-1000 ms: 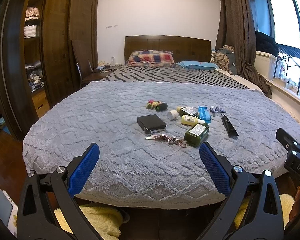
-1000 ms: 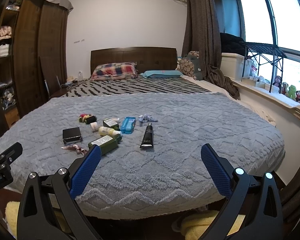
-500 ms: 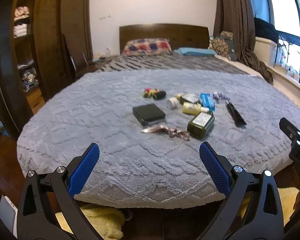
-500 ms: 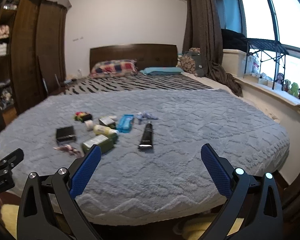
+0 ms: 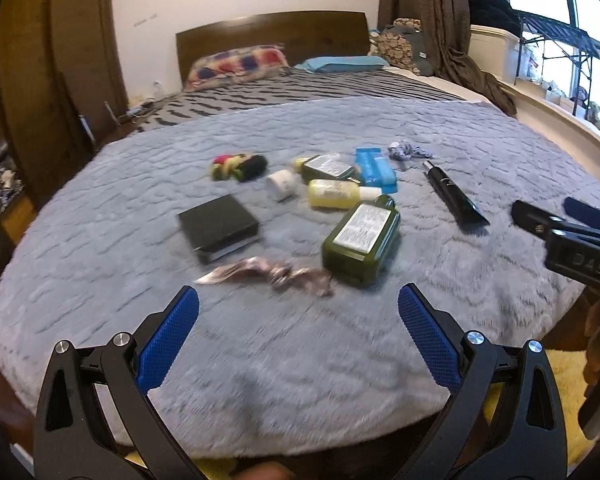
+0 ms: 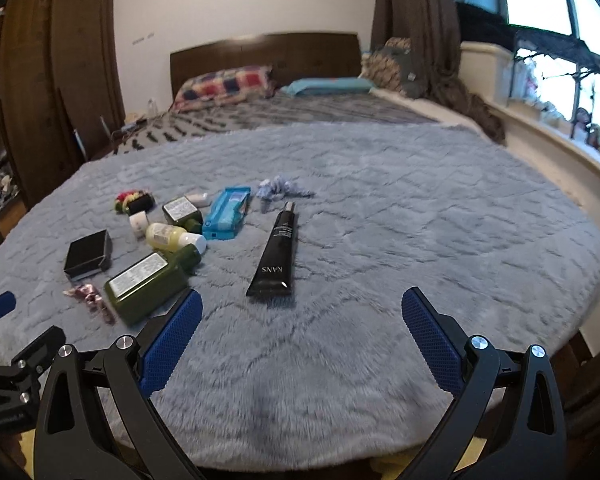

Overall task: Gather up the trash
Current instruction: 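Grasp the green lotion bottle with the left tool while the right tool grasps the black KANS tube, then lower both held items below the bed edge and open both tools into the bin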

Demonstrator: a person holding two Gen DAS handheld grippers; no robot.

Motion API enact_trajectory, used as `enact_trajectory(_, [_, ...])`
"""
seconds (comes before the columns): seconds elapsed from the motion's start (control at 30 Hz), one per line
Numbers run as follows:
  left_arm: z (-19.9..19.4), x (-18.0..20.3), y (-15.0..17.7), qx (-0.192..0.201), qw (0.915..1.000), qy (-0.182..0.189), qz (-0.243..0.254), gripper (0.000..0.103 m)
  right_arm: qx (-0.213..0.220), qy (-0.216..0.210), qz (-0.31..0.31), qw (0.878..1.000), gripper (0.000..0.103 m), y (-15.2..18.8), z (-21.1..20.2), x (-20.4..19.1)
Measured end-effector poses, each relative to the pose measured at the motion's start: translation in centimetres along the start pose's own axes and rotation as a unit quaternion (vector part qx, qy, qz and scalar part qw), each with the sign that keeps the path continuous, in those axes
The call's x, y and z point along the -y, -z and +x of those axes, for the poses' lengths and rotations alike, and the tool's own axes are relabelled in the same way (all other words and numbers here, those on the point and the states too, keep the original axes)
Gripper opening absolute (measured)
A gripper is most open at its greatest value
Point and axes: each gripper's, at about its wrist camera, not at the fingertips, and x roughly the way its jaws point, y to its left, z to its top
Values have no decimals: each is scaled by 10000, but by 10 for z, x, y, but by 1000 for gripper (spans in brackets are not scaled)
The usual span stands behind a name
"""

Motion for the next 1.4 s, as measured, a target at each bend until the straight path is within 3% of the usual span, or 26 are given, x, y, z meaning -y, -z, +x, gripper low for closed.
enact_trajectory(0.2, [38,14,-17,-152,9989,415,178,94,-365,-264,166,9988,92,-20,50,-1])
enact_trajectory(0.33, [66,24,-28,-273,9982,412,330,94,-627,-224,114,9977,83,-27,81,-5])
enact_trajectory(0.57, [103,36,-35,-531,9950,707,459,68,-871,-182,-49,9960,75,-29,116,-17])
enact_trajectory(0.6, [106,38,-35,-576,9942,780,456,60,-902,-80,-113,9958,66,-29,121,-18])
enact_trajectory(0.7, [113,42,-35,-625,9932,897,412,53,-881,36,-191,9959,48,-30,126,-16])
enact_trajectory(0.77, [114,43,-35,-640,9925,973,364,50,-828,85,-186,9964,31,-29,124,-13])
enact_trajectory(1.07, [88,46,-31,-497,9924,1069,353,48,-695,-98,-222,9973,30,-12,90,-8])
enact_trajectory(1.4, [6,40,-4,41,9957,920,85,48,-218,-493,-300,9981,29,20,0,-16])
